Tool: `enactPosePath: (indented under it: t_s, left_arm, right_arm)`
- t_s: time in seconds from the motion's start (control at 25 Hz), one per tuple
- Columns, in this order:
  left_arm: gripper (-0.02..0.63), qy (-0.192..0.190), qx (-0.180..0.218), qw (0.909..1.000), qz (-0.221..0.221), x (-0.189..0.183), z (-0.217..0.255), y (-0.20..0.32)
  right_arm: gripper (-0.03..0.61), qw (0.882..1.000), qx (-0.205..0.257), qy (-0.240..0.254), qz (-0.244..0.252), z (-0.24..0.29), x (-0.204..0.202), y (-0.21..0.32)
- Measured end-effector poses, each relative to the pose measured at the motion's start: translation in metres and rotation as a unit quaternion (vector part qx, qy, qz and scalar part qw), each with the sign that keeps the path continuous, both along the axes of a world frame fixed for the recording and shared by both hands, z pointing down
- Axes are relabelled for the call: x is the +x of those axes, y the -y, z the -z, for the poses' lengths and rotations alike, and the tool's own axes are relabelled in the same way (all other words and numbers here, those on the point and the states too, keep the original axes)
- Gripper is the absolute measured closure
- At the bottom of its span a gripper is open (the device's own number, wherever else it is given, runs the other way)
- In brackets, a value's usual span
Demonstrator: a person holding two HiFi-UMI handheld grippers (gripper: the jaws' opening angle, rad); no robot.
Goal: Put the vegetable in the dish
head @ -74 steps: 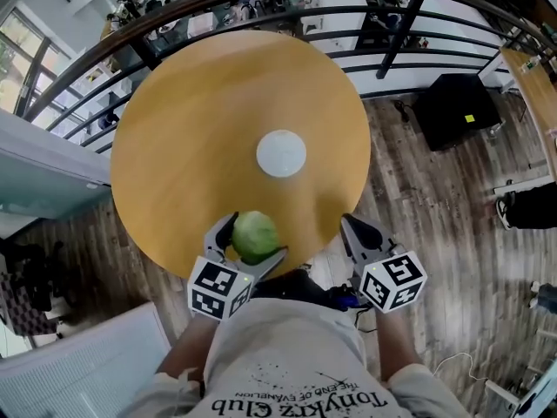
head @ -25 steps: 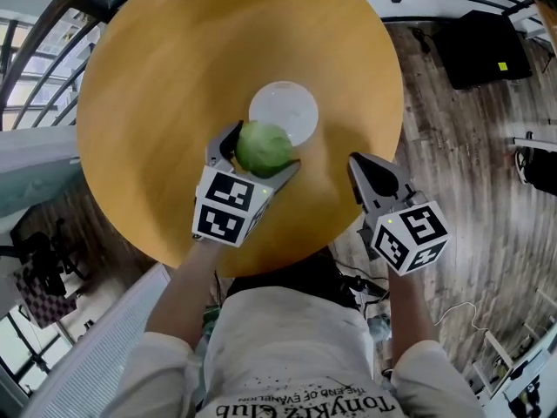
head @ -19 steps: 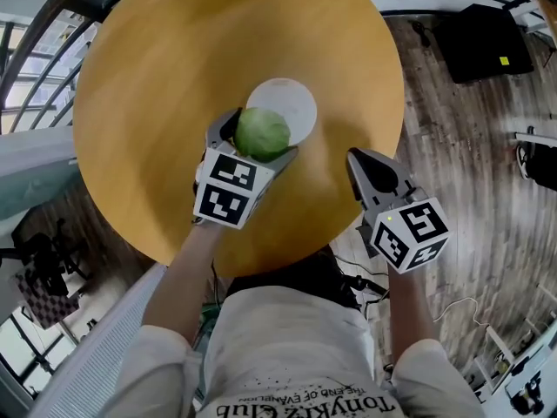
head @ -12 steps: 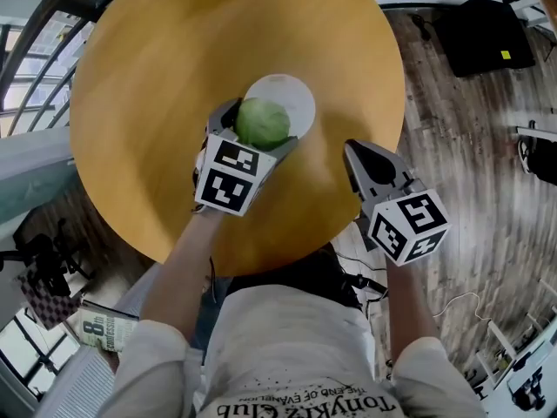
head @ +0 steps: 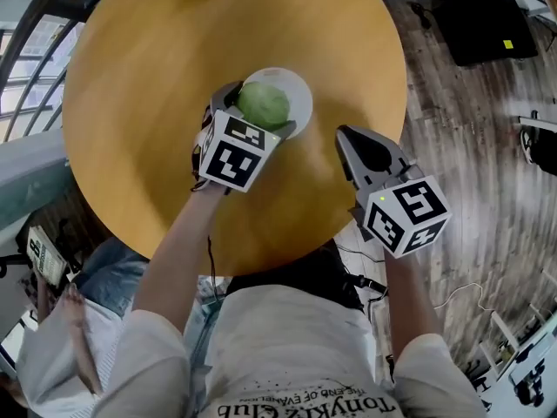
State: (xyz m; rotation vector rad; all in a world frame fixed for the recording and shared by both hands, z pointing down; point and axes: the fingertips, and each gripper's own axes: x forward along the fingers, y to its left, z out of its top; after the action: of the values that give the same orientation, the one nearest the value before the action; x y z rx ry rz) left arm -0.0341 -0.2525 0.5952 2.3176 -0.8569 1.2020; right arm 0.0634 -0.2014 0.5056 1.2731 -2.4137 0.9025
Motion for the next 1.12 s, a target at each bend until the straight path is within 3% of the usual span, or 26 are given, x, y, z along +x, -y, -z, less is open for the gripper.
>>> enactPosePath:
  t_s: [0.48, 1.12]
  left_arm:
    - [0.117, 0.047, -0.009, 0.9983, -0.032, 0.011, -0.031, 0.009]
    - [0.117, 0.074, -0.017, 0.9951, -0.063, 0.019, -0.046, 0.008]
  right_arm:
    - [0.557, 1.000, -0.011, 0.015, -0.017, -0.009, 0.002, 0.005]
    - [0.557, 0.999, -0.020, 0.020, -0.018, -0.016, 0.004, 0.004]
